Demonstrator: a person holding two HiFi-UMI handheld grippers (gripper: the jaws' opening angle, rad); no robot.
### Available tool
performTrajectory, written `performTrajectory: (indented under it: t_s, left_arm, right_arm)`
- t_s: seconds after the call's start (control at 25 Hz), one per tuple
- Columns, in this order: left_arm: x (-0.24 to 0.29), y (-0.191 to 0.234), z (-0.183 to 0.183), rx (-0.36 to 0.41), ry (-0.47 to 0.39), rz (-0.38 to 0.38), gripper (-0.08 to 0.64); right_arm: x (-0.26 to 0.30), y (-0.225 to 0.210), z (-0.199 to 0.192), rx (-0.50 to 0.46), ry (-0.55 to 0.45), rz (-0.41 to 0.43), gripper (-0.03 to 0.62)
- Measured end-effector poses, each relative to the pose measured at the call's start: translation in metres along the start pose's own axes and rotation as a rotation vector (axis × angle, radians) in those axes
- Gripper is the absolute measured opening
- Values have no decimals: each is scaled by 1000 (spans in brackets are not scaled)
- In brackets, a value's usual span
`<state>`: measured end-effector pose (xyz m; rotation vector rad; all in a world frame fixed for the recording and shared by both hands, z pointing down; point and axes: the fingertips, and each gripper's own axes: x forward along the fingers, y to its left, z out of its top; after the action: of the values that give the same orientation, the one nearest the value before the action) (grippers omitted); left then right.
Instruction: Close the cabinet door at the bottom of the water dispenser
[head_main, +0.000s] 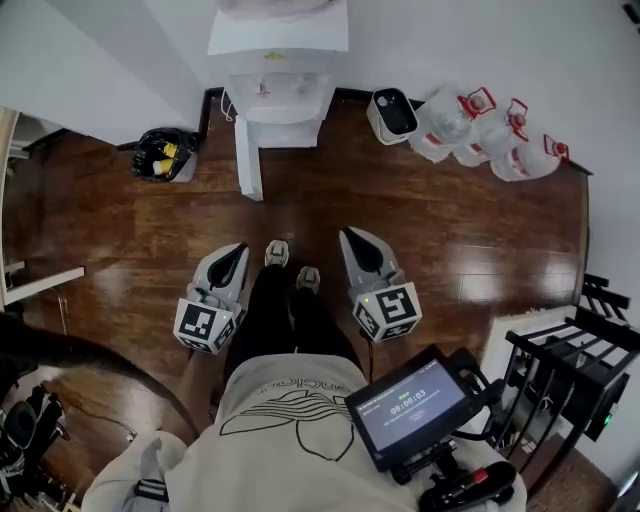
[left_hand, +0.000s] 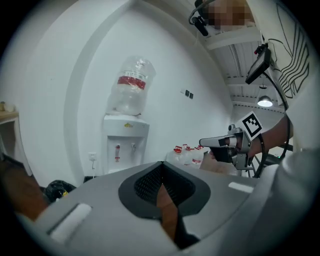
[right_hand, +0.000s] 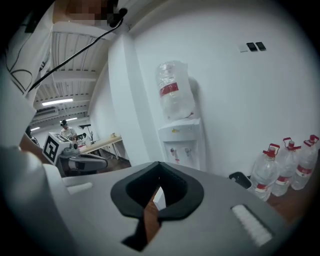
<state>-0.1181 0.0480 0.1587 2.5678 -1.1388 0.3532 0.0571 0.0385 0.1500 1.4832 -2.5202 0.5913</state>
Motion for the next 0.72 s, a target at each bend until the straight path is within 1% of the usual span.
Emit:
performTrajectory:
  t_s: [0.12, 0.16, 0.24, 0.32, 0.36, 0.44, 0.56, 0.64, 0.72]
  left_arm:
    - [18, 18, -22, -37, 35, -22, 19]
    - [19, 25, -29, -34, 45, -28, 18]
    - [22, 41, -48, 10, 65, -37, 18]
    - [33, 61, -66, 73, 51, -32, 12]
    - [37, 69, -76, 88, 39, -21, 11]
    - [45, 83, -104, 82, 40, 14, 11]
    - [61, 102, -149, 83, 62, 61, 11]
    - [72, 107, -175, 85, 81, 57, 12]
    - [88, 112, -194, 92, 81, 38, 12]
  right_arm:
    - [15, -5, -27, 30, 48, -22, 3]
    - [17, -4, -36, 40, 60, -26, 5]
    - [28, -6, -55, 45, 66, -36, 5]
    - [50, -17, -79, 52, 61, -62, 5]
    - [60, -23, -92, 62, 58, -73, 5]
    - [77, -32, -114, 66, 41, -75, 5]
    - [98, -46, -145, 43, 18, -61, 5]
    - [102, -55, -171, 49, 15, -63, 5]
    - [105, -67, -197, 54, 20, -73, 5]
